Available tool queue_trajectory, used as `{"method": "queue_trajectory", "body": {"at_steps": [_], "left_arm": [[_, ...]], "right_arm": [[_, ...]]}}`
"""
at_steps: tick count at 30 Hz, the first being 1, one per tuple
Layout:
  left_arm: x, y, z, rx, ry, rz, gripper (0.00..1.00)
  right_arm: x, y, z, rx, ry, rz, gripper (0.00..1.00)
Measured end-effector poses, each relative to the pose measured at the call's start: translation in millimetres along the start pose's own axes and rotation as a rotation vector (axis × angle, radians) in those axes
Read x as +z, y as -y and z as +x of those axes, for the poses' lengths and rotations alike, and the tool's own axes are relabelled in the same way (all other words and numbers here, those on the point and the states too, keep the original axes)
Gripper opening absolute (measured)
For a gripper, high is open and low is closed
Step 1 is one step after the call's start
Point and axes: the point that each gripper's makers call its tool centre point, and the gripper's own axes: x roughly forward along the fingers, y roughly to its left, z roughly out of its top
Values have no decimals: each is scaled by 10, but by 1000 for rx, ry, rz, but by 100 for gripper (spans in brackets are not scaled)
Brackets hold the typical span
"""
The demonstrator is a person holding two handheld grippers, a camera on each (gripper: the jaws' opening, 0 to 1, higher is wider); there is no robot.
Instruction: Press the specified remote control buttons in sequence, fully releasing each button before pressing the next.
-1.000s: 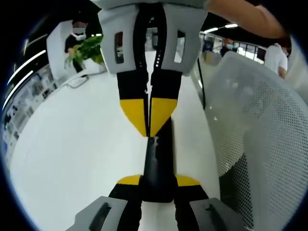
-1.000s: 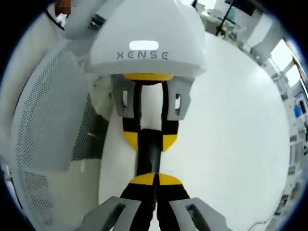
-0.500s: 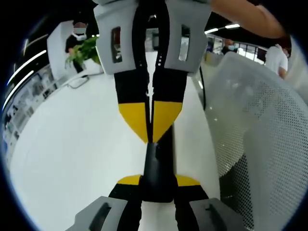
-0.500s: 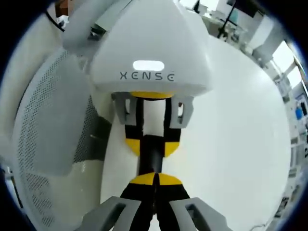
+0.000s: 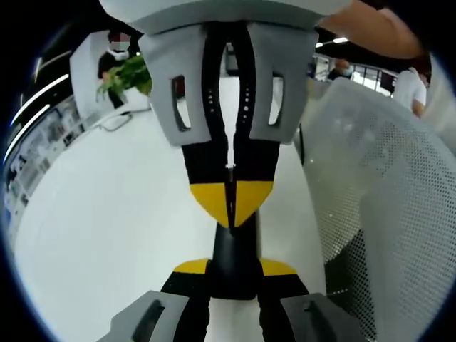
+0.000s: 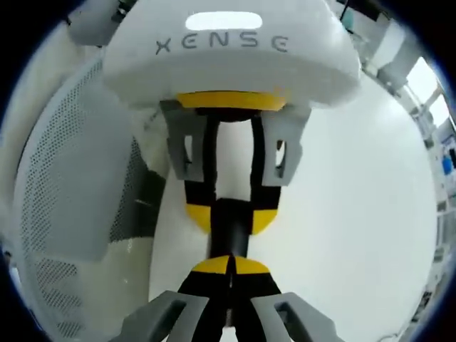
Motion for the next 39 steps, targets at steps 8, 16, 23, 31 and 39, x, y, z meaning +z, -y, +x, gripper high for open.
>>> {"method": "queue_trajectory", "body": {"at_steps": [8, 16, 23, 31, 39], "left_arm": [[5, 11, -3, 1, 3, -1, 24], [8, 14, -3, -1, 6, 0, 24], [-4, 8, 0, -3, 3, 3, 24], [-5, 11, 2, -3, -1, 4, 24], [-4, 17, 0, -4, -8, 7, 24]], "right_arm": [[-37, -11, 82, 14, -14, 2, 0], [-47, -18, 104, 18, -22, -6, 0], [-42, -16, 112, 21, -19, 9, 0], [-49, -10, 120, 20, -9, 25, 0], [-42, -20, 112, 14, -7, 25, 0]]}}
